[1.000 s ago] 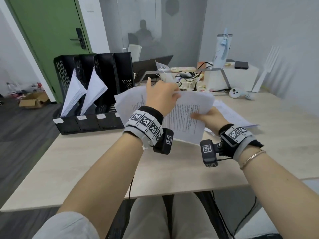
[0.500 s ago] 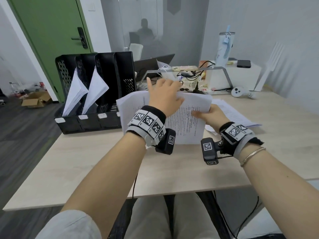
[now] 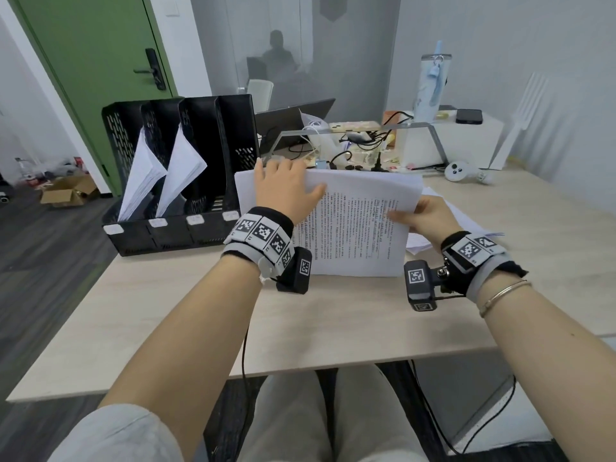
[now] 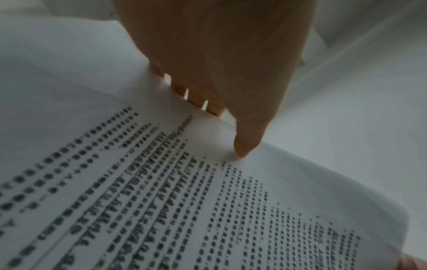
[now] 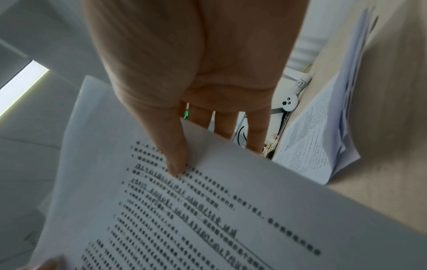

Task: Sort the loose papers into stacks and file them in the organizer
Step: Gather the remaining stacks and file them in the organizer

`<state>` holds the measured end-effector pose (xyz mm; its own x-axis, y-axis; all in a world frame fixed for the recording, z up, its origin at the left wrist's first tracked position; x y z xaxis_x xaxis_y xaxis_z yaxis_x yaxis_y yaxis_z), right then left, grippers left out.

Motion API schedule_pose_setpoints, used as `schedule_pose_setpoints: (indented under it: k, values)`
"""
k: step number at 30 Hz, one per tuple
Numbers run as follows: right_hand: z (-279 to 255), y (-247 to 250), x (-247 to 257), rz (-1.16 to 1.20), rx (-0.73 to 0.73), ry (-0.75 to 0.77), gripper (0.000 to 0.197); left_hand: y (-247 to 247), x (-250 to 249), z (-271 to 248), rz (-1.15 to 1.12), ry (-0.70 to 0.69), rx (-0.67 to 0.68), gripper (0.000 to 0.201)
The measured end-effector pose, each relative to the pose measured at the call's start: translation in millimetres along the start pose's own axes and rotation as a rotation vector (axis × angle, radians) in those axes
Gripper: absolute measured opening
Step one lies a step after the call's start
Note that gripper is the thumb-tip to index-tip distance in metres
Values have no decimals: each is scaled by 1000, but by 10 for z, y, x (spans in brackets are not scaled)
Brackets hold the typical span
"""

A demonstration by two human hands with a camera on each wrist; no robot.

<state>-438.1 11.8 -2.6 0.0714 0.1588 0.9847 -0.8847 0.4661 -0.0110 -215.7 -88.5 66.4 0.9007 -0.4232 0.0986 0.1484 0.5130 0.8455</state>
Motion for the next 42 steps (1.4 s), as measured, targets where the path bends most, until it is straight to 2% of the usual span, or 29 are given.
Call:
schedule_pose_setpoints:
  k: [3, 5, 8, 11, 14, 16, 18, 20, 22, 23, 26, 27, 31, 35, 37, 39, 42]
  values:
    - [7, 11, -20, 29, 28, 2, 27, 22, 15, -1, -8, 14, -5, 59]
    - [-2, 7, -42, 34, 34, -1, 25, 66, -96, 4, -46, -47, -12, 54]
    - [-21, 42, -38, 53, 27, 3, 24, 132, -276, -2, -78, -175, -13, 31]
    - [-22, 132, -1, 76, 2, 9, 21, 236, -296, 28, -147, -211, -63, 12]
    - [-4, 250, 20, 83, -47, 32, 15, 382, -186, 73, -233, -143, -158, 14]
    - [-3, 320, 11, 0, -88, 47, 15, 413, -96, 96, -325, -84, -162, 16]
    - [-13, 375, -20, -42, -147, 42, 31, 375, -1, 93, -427, -21, -130, 13]
    - [-36, 368, -74, 110, -182, -4, 54, 313, 96, 80, -548, 40, -107, 9]
    - [-46, 305, -87, 256, -170, -42, 61, 271, 149, 75, -712, 65, -80, 9]
    - [-49, 252, -77, 272, -144, -67, 57, 269, 158, 74, -790, 65, -68, 8]
    - [-92, 52, -16, 195, -34, -127, 20, 305, 181, 85, -930, 62, -67, 6]
    - [-115, -3, 1, 211, -10, -133, 18, 301, 194, 88, -963, 71, -71, 6]
    - [-148, -177, 18, 240, 58, -125, 27, 158, 245, 65, -1087, 145, -56, 5]
    - [-107, -224, 5, 174, 16, -85, 25, -181, 223, 13, -1004, 214, 169, 25]
    - [-82, -244, 66, 141, 6, -27, 21, -279, 222, -22, -952, 232, 203, 28]
    - [-69, -292, 195, 104, 11, 48, 18, -285, 248, -38, -945, 260, 122, 25]
    - [-45, -409, 445, 9, 36, 174, 27, -189, 255, -56, -1011, 265, -61, 21]
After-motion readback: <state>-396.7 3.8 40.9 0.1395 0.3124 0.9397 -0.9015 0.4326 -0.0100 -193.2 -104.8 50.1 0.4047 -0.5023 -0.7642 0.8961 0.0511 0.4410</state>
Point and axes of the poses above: each hand's wrist, its own z-axis towards the middle knuckle, its own y-axis out of the back of the hand, x = y × z, the point moved 7 cm from there along z, towards the middle knuckle, and after that the axes turned 14 degrees about z, right-handed, at the moved point
